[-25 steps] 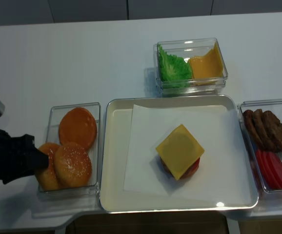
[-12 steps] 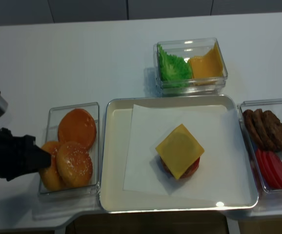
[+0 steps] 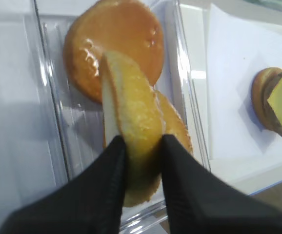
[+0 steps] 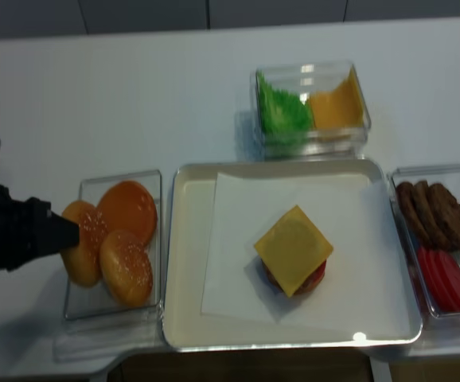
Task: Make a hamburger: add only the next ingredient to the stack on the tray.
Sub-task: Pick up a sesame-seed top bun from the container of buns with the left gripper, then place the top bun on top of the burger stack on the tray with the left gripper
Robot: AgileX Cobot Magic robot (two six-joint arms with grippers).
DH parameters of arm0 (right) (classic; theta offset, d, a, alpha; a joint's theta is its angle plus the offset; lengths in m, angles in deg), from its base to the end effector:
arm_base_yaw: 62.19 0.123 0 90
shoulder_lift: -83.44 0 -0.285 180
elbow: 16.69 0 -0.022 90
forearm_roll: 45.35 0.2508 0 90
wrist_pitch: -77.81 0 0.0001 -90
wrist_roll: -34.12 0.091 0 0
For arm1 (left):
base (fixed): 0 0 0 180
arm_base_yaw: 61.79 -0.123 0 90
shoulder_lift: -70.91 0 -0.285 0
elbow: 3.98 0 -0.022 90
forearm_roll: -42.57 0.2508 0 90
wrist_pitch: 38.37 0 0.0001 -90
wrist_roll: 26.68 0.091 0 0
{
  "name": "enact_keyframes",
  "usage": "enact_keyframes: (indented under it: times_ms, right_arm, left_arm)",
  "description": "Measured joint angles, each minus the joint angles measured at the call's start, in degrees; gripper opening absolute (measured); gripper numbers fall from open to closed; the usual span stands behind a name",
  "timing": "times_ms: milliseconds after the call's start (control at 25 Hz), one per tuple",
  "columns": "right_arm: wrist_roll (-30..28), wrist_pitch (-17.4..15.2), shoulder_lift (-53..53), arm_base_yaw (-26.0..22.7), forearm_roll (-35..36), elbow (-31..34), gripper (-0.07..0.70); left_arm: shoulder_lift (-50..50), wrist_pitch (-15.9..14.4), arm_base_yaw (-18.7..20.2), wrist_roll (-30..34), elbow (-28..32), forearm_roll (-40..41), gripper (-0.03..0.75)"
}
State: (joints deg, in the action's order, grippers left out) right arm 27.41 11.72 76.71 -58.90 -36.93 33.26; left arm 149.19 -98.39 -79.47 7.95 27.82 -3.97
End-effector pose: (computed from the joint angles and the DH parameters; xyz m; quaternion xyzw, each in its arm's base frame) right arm -0.0103 0.0116 0.2640 -0.0823 0.8716 0.0589 0.4796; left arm 0.2167 0.0090 0.2701 -0.0304 0.9299 -0.2864 0.2289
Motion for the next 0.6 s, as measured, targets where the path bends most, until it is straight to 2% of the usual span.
enact_keyframes:
  times_ms: [160, 320, 480, 600]
  right_arm:
    - [0.0, 0.0, 0.0, 0.0, 0.0, 0.0, 0.405]
    - [0.0, 0.0, 0.0, 0.0, 0.0, 0.0, 0.405]
    - [0.0, 0.0, 0.0, 0.0, 0.0, 0.0, 0.405]
    - [0.0, 0.0, 0.0, 0.0, 0.0, 0.0, 0.405]
  left_arm:
    - [-2.2, -0.8, 0.0, 0.0, -3.5, -0.4, 0.154]
    - [-3.1, -3.5, 0.0, 0.0, -6.9, -3.6, 0.153]
    - [-3.3, -5.7, 0.0, 0.0, -7.3, -9.5, 0.152]
    - [-3.3, -6.1, 1.8, 0.2, -7.3, -11.6, 0.149]
